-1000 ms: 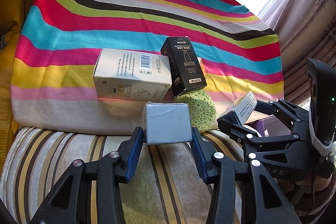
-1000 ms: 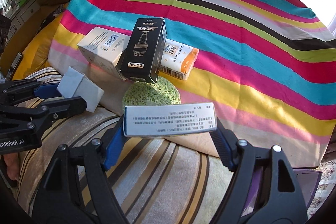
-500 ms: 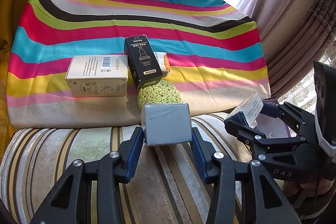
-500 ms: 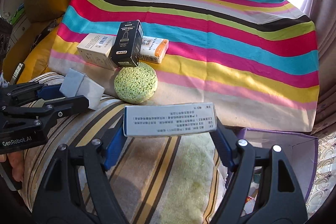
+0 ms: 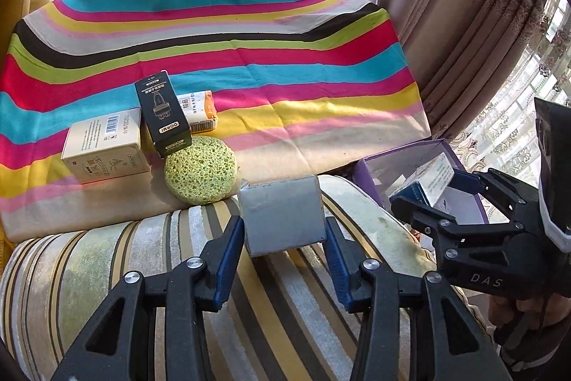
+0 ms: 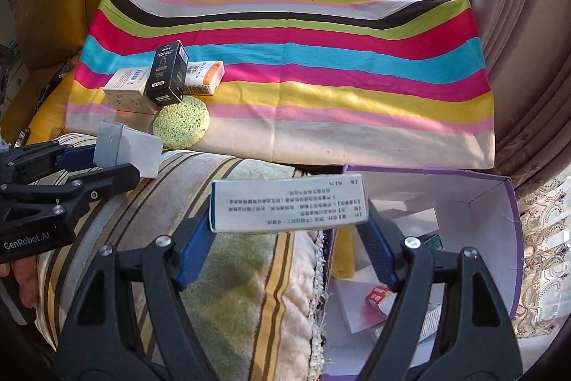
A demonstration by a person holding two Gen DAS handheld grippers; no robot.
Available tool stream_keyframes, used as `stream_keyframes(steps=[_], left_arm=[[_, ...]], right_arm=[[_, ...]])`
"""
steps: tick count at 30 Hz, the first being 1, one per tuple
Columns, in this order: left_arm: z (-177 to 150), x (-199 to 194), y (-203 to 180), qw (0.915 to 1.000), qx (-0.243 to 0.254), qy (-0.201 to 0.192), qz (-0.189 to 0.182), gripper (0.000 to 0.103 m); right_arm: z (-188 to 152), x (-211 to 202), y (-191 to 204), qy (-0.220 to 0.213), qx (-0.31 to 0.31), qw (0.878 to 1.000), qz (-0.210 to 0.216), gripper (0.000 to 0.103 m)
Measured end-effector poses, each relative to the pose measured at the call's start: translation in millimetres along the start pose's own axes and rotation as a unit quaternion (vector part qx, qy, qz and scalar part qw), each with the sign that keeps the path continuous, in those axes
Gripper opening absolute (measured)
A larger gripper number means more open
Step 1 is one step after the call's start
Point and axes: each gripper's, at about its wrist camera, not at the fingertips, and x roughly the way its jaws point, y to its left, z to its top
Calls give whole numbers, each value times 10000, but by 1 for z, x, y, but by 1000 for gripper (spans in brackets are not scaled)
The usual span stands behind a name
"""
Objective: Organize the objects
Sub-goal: 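Carry both held boxes over the purple-rimmed box, then open both tools to drop the boxes into the purple-rimmed box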
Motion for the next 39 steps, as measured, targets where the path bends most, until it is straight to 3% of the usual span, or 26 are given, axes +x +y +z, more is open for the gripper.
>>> stream_keyframes(steps=[7, 16, 31, 33, 37, 39], left_arm=[[-1, 5, -33, 9992, 340, 4, -188, 46], [-2, 15, -70, 9960, 709, 84, -543, 46], [6, 29, -126, 9843, 1174, 113, -1314, 46], [8, 30, -133, 9822, 1241, 78, -1407, 47], [9, 30, -139, 9810, 1297, 68, -1440, 67], [10, 29, -134, 9825, 1158, 34, -1457, 69]], right_arm=[[-11, -13, -24, -61, 233, 9993, -286, 78], [-22, -24, -52, -80, 438, 9936, -1038, 78], [-34, -40, -96, -145, 891, 9811, -1710, 78], [-34, -43, -101, -163, 952, 9794, -1773, 78], [-35, -44, -109, -164, 1066, 9777, -1803, 81], [-36, -44, -109, -161, 1057, 9779, -1799, 83]])
